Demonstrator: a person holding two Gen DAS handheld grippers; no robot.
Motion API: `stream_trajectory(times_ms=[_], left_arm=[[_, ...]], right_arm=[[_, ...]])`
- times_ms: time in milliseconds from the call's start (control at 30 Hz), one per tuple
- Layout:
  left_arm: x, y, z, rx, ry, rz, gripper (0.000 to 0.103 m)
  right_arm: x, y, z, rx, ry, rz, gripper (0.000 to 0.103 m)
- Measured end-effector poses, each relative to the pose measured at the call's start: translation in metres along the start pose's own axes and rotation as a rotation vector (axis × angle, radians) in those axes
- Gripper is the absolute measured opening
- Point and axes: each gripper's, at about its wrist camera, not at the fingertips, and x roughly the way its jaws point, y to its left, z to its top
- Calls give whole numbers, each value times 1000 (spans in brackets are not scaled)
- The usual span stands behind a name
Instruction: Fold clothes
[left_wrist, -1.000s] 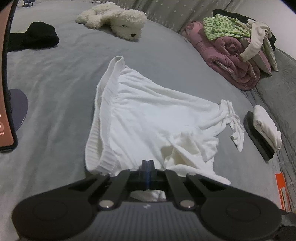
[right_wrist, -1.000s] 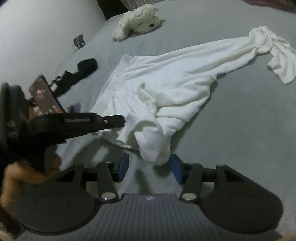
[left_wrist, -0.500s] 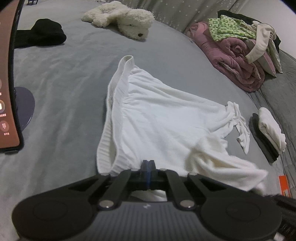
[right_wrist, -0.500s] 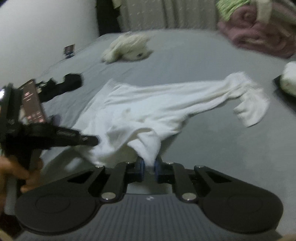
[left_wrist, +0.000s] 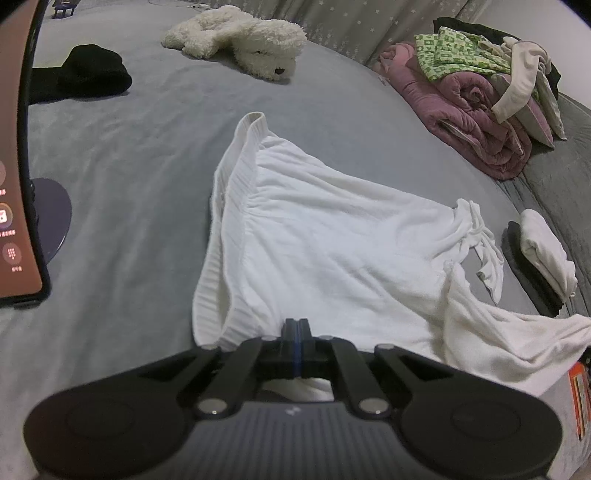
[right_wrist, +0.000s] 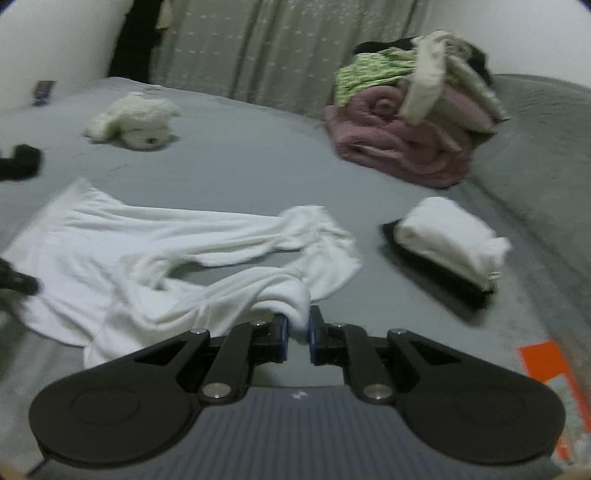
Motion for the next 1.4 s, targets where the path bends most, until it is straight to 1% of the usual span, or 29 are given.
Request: stream_trajectory(times_ms=[100,200,300,400,567,633,667,700,800,867,1000,1133,1200,1300,1367,1400], left_arm=[[0,-1,0,5,-1,3,2],[0,-2,0,6,-1,6,2],[0,-2,-1,8,-1,8,2],[0,-3,-1,13,-2,11,2],[-2,-3,0,13,1,13,2],[-6,-3,-1,12,2,9,2],[-9,-2,-1,12,1,6,2],[-12,-2,-3,11,-1,3,3],[-25,3,-7,5,-5,-10,6],[-35,10,-11,-9,-10,-15,9],[-48,27,-17,-56,-16,-14,11],[-54,47,-24,-118,-21,-27,11],[-54,54,-27,-154,-30,-46,13],[-53,56,-31,-185,-51,-76,23],[-50,52,-32,-192,-70,-96,36],[-49,50,-32,-193,-79,-104,37]], right_arm=[[3,-14,-2,-18,-4,-101,12],[9,-32,-5,-10,12,-178,12],[15,-50,-10,7,39,-221,12],[25,-61,-18,18,90,-230,12],[41,-60,-34,17,190,-179,13],[44,-59,-39,26,216,-144,17],[45,-59,-40,33,225,-126,22],[44,-60,-41,43,226,-109,28],[38,-61,-42,70,215,-53,38],[36,-62,-42,84,208,-19,41],[32,-63,-42,93,201,28,44],[28,-65,-43,95,189,66,44],[24,-66,-43,91,177,82,44],[19,-69,-42,83,158,87,44],[16,-73,-40,85,141,82,44],[14,-75,-39,88,133,84,45]])
